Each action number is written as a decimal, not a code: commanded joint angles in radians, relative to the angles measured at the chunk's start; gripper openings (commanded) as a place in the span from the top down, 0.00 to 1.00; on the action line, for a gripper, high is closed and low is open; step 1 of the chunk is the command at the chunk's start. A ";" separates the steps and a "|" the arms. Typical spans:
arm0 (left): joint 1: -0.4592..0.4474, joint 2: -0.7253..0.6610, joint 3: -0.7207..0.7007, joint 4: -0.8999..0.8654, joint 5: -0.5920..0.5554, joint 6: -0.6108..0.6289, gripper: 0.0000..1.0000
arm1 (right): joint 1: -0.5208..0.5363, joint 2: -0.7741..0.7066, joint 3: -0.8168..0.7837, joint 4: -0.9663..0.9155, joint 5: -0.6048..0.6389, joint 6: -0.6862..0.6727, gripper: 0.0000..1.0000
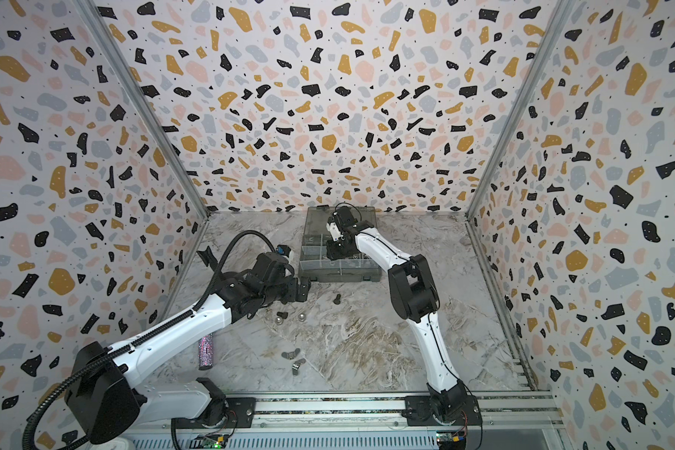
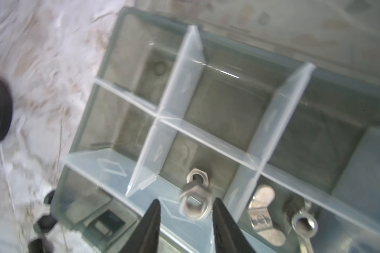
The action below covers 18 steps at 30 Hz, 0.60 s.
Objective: Sort the screws and nuts into containers
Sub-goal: Place the nut into the container.
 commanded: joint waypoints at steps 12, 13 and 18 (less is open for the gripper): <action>0.011 -0.170 -0.073 0.001 -0.029 -0.036 0.01 | 0.119 -0.302 -0.236 -0.013 0.057 -0.022 0.55; 0.011 -0.195 -0.084 -0.005 -0.037 -0.042 0.00 | 0.139 -0.322 -0.270 0.001 0.059 -0.016 0.55; 0.012 -0.317 -0.075 -0.122 -0.099 -0.048 0.00 | 0.259 -0.405 -0.484 0.107 0.053 0.050 0.55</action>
